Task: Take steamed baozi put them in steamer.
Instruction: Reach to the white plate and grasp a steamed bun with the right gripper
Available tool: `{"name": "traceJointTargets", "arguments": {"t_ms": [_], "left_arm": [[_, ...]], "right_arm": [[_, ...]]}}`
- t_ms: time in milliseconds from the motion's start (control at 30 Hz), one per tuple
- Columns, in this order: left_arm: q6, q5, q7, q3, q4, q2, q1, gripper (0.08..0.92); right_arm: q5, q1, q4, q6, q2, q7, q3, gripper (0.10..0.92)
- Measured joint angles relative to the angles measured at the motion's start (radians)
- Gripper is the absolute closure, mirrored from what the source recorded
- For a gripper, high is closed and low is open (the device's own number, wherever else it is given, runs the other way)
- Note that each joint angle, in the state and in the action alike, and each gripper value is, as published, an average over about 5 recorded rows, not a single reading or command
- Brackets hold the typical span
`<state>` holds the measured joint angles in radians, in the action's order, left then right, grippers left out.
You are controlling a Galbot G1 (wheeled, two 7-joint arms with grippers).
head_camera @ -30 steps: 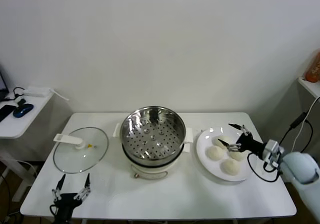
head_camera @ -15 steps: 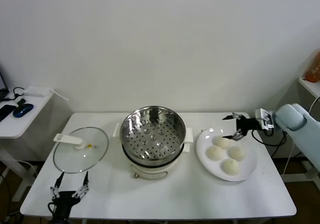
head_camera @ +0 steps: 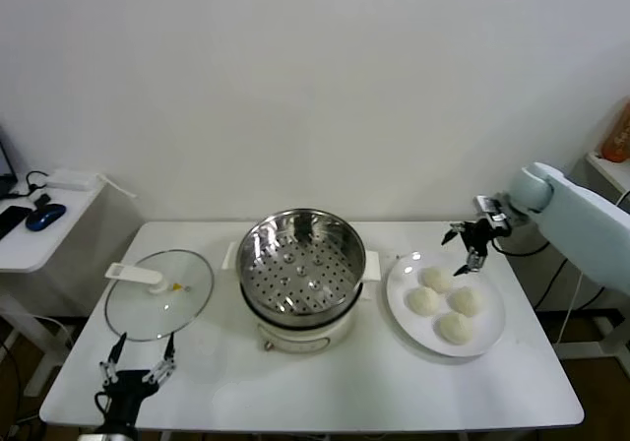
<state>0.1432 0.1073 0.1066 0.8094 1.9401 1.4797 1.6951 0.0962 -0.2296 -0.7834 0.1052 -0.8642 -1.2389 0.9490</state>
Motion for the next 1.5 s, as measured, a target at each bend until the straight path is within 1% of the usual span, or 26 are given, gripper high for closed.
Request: {"name": "traceJointTargets", "arguments": {"t_ms": [300,700,1333,1433,1500], "left_arm": [[-0.008,-0.002,0.0,0.003,0.001,-0.002,-0.01,0.177],[-0.01,0.0,-0.001,0.01,0.003,-0.004,-0.009,0.177],[-0.013,0.0,-0.001,0.013,0.007,-0.004,-0.008,0.177],[-0.013,0.0,-0.001,0.013,0.007,-0.004,-0.006,0.177],[-0.013,0.0,-0.001,0.013,0.007,-0.004,-0.005,0.177]], "right_arm": [[-0.069,0.028,0.09,0.017,-0.067,0.011,0.004,0.203],[-0.177,0.117,0.172,0.05,-0.128,0.053,-0.091,0.203],[-0.271,0.178,0.247,0.08,-0.192,0.086,-0.212,0.203],[-0.277,0.182,0.25,0.08,-0.194,0.086,-0.222,0.239],[-0.281,0.184,0.251,0.081,-0.195,0.085,-0.228,0.28]]}}
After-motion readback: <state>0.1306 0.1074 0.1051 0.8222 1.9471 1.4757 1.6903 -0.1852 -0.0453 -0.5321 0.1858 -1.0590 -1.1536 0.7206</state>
